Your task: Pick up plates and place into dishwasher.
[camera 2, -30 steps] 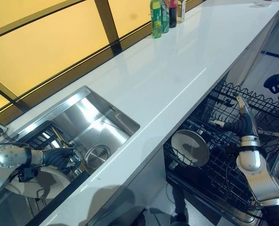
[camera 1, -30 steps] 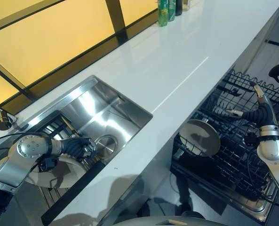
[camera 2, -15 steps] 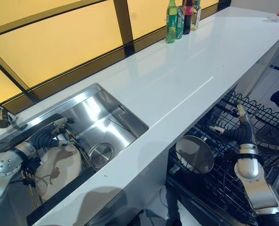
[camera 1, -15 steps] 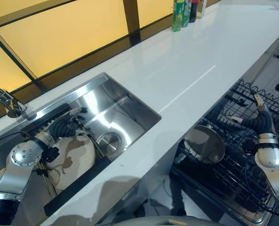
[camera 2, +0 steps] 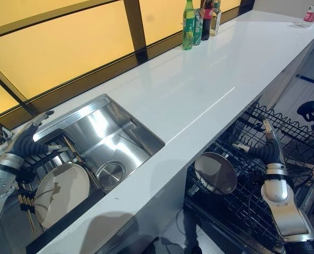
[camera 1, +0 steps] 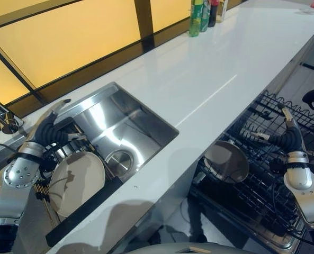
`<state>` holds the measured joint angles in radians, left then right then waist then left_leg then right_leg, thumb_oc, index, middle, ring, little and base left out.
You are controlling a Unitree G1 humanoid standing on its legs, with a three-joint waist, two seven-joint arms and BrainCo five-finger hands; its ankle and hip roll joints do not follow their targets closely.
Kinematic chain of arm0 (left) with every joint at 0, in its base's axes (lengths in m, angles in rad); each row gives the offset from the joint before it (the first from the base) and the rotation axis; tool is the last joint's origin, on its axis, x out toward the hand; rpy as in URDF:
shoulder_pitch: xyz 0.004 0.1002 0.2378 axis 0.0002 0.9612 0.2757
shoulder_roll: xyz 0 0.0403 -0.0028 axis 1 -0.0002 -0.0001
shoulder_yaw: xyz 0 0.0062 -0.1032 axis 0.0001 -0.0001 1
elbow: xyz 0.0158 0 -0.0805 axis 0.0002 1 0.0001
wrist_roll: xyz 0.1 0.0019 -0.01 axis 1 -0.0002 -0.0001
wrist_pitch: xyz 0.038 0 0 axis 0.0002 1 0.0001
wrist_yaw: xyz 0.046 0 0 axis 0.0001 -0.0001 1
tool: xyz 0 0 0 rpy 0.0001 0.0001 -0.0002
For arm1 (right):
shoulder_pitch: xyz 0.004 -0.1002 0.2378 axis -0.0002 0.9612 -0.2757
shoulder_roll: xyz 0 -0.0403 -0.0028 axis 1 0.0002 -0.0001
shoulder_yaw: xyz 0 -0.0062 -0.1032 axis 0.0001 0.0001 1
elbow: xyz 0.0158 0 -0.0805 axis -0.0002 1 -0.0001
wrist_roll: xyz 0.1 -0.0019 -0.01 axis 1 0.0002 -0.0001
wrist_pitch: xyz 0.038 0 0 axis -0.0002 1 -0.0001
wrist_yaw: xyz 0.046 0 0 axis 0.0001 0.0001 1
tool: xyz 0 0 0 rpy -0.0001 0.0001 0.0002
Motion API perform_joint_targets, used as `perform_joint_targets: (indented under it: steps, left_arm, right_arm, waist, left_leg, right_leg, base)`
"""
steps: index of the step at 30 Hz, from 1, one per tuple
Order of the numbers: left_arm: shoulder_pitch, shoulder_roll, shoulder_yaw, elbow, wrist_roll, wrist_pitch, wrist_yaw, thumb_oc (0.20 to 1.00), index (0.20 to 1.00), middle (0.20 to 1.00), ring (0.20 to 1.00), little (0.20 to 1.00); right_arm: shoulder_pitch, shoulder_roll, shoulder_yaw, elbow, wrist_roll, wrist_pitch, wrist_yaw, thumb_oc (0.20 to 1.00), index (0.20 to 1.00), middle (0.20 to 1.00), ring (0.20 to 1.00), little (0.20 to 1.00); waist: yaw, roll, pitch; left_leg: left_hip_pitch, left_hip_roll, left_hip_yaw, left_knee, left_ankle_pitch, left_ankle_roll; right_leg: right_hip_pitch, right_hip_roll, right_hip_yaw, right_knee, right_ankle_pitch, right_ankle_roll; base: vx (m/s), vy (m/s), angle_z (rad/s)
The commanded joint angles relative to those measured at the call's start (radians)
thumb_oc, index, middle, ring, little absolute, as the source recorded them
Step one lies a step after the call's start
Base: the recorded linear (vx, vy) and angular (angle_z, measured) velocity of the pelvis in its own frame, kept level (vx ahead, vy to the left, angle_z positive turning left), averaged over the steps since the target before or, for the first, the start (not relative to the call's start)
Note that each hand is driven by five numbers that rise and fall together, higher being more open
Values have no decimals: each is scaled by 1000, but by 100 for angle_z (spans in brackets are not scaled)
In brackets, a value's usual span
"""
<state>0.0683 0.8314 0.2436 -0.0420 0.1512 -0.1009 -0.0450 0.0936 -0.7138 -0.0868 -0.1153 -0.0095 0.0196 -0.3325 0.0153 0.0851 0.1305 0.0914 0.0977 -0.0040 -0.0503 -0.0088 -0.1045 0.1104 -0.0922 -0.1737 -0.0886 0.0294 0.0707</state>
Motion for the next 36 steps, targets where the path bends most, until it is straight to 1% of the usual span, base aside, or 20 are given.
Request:
perform_joint_targets:
  steps: [1,2,4,6,7,9,10,12,15,17,18,21,24,28,33,35,36]
  left_arm:
    - [-14,74,82,69,115,21,88,1000,1000,1000,1000,1000]
    - [-7,82,90,89,134,31,103,1000,1000,1000,1000,1000]
    - [10,95,107,141,169,81,126,1000,1000,1000,1000,1000]
    - [26,104,116,187,183,124,102,1000,1000,1000,1000,1000]
    - [29,105,114,197,192,135,88,1000,1000,1000,1000,1000]
    - [37,107,91,221,210,179,6,1000,1000,1000,1000,1000]
    - [41,108,73,223,174,200,-55,1000,1000,1000,1000,1000]
    - [45,110,51,224,160,215,-123,1000,1000,1000,1000,1000]
    - [55,118,9,250,122,215,-196,1000,1000,1000,1000,1000]
    - [50,121,-19,278,105,205,-216,1000,1000,1000,1000,1000]
    - [50,125,-39,297,92,193,-215,1000,1000,1000,1000,1000]
    - [33,123,-72,304,40,191,-213,1000,1000,1000,1000,1000]
    - [9,110,-106,332,19,173,-185,1000,1000,1000,1000,1000]
    - [-31,95,-158,356,-21,181,-185,1000,1000,1000,1000,1000]
    - [-51,95,-214,428,-3,203,-231,1000,1000,1000,1000,1000]
    - [-63,100,-227,458,12,219,-222,1000,1000,1000,1000,1000]
    - [-76,106,-240,510,31,221,-203,1000,1000,1000,1000,1000]
  right_arm:
    - [-26,-23,-34,-44,-31,-62,9,1000,1000,1000,1000,1000]
    - [-26,-25,-36,-42,-29,-64,13,1000,1000,1000,1000,1000]
    - [-26,-28,-39,-38,-28,-67,19,1000,1000,1000,1000,1000]
    - [-27,-30,-41,-40,-29,-62,25,1000,1000,1000,1000,1000]
    - [-28,-31,-41,-43,-30,-58,27,1000,1000,1000,1000,1000]
    - [-36,-37,-34,-54,-31,-40,27,1000,1000,1000,1000,1000]
    - [-42,-45,-30,-57,-29,-32,27,1000,1000,1000,1000,1000]
    - [-46,-53,-28,-56,-27,-27,29,1000,1000,1000,1000,1000]
    - [-53,-66,-24,-50,-28,-27,33,1000,1000,1000,1000,1000]
    - [-54,-76,-17,-51,-27,-25,30,1000,1000,1000,1000,1000]
    - [-51,-82,-12,-48,-29,-31,29,1000,1000,1000,1000,1000]
    - [-45,-103,-12,-43,-17,-34,30,1000,1000,1000,1000,1000]
    - [-47,-115,-10,-28,-16,-47,28,1000,1000,1000,1000,1000]
    - [-59,-128,1,-21,-12,-56,21,1000,1000,1000,1000,1000]
    - [-67,-149,12,-8,-9,-74,19,1000,1000,1000,1000,1000]
    - [-71,-158,17,-5,-1,-77,19,1000,1000,1000,1000,1000]
    - [-74,-168,22,-2,8,-82,21,1000,1000,1000,1000,1000]
  waist:
    - [12,-36,-55]
    - [13,-36,-55]
    - [16,-34,-54]
    - [18,-32,-53]
    - [18,-31,-52]
    - [19,-28,-48]
    - [19,-26,-44]
    - [19,-22,-40]
    - [16,-14,-33]
    - [12,-9,-28]
    - [6,-7,-23]
    - [-4,-5,-13]
    - [-15,-2,2]
    - [-27,-1,22]
    - [-39,0,35]
    - [-42,0,37]
    - [-47,-2,37]
  left_leg:
    - [-92,4,34,50,-8,1]
    - [-93,3,33,51,-8,1]
    - [-94,3,30,52,-7,0]
    - [-95,3,28,52,-6,-1]
    - [-96,3,27,53,-6,-1]
    - [-101,2,24,57,-4,-2]
    - [-102,3,23,60,-4,-2]
    - [-103,3,24,63,-4,-2]
    - [-104,2,25,66,-3,-1]
    - [-104,1,28,69,-4,0]
    - [-105,2,30,72,-4,1]
    - [-110,0,34,78,-4,3]
    - [-117,-3,38,85,-5,5]
    - [-127,-9,42,89,-4,10]
    - [-130,-14,53,91,-4,14]
    - [-129,-15,56,90,-3,16]
    - [-128,-16,59,90,-4,17]
  right_leg:
    - [-68,-90,-8,195,-137,61]
    - [-68,-91,-10,195,-137,61]
    - [-68,-92,-12,197,-138,61]
    - [-69,-93,-15,198,-137,62]
    - [-70,-94,-16,199,-137,62]
    - [-73,-94,-17,202,-136,62]
    - [-75,-95,-16,205,-137,62]
    - [-77,-95,-17,208,-137,61]
    - [-80,-97,-16,212,-135,63]
    - [-83,-99,-13,214,-134,64]
    - [-87,-101,-10,217,-134,66]
    - [-97,-105,-1,224,-133,67]
    - [-111,-109,10,233,-131,68]
    - [-130,-113,25,239,-126,72]
    - [-140,-118,35,245,-121,78]
    - [-141,-120,37,245,-120,80]
    - [-142,-121,37,246,-120,81]
  base:
    - [0,0,0]
    - [0,0,0]
    - [0,0,0]
    - [0,0,0]
    - [11,33,0]
    - [6,43,0]
    - [8,47,1]
    - [17,54,2]
    - [29,66,4]
    - [36,75,6]
    - [40,79,3]
    - [43,81,0]
    - [17,72,0]
    - [7,57,-1]
    - [19,52,-3]
    - [29,37,0]
    - [42,39,0]
